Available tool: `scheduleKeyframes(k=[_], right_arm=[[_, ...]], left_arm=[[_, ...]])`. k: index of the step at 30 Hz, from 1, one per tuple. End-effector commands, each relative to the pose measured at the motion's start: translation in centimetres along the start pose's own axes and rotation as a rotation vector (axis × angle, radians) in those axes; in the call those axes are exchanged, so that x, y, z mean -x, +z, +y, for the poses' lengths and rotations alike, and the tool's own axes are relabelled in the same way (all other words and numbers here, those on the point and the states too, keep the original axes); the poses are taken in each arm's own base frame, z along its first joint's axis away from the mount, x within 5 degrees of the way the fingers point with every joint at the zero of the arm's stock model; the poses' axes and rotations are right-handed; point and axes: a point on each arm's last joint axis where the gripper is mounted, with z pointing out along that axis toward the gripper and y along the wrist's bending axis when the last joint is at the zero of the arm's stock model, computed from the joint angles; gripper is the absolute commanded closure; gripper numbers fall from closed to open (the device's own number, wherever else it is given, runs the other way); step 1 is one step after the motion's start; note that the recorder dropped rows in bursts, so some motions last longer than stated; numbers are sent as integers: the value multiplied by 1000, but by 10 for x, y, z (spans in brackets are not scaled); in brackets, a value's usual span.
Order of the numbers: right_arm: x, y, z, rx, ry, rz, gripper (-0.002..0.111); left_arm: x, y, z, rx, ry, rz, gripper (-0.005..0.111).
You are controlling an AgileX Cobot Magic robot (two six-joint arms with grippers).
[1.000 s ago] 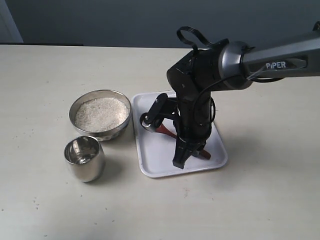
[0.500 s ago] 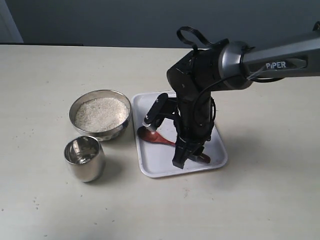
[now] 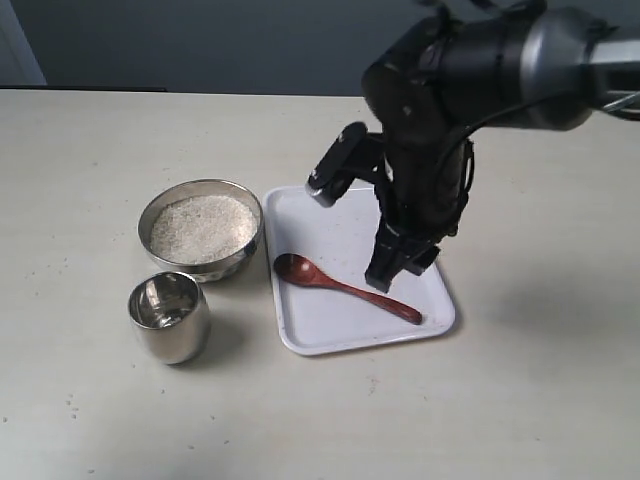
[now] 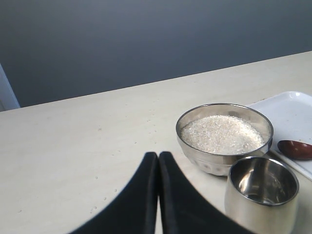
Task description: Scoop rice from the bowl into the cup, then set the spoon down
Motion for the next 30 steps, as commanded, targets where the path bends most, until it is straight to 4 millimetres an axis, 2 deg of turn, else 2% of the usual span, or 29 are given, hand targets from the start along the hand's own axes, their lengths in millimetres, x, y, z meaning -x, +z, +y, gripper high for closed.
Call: scheduleKeyframes(k=[1,5,10,14,19,23,30], right_arm=[[-27,-53,-9,-47,81,-65,78],[-59,-103,-16,-128,180,-157,109],[-109,-164,-21,-230,306,-358,108],[-161,-209,-16,-267,409,-546,108],[-201,-253,-4,-226,481,-932,108],[-224,-278,3,-211,486,-1171,108],[-263,-303,8,-337,470,-1396,108]], left_arm=[[2,-1,0,0,2,-22,106],[2,-1,0,0,2,-22,106],[2,-1,0,0,2,-22,106],[2,-1,0,0,2,-22,106],[2,-1,0,0,2,-22,106],[2,-1,0,0,2,-22,106],[2,-1,0,0,2,-22,106]])
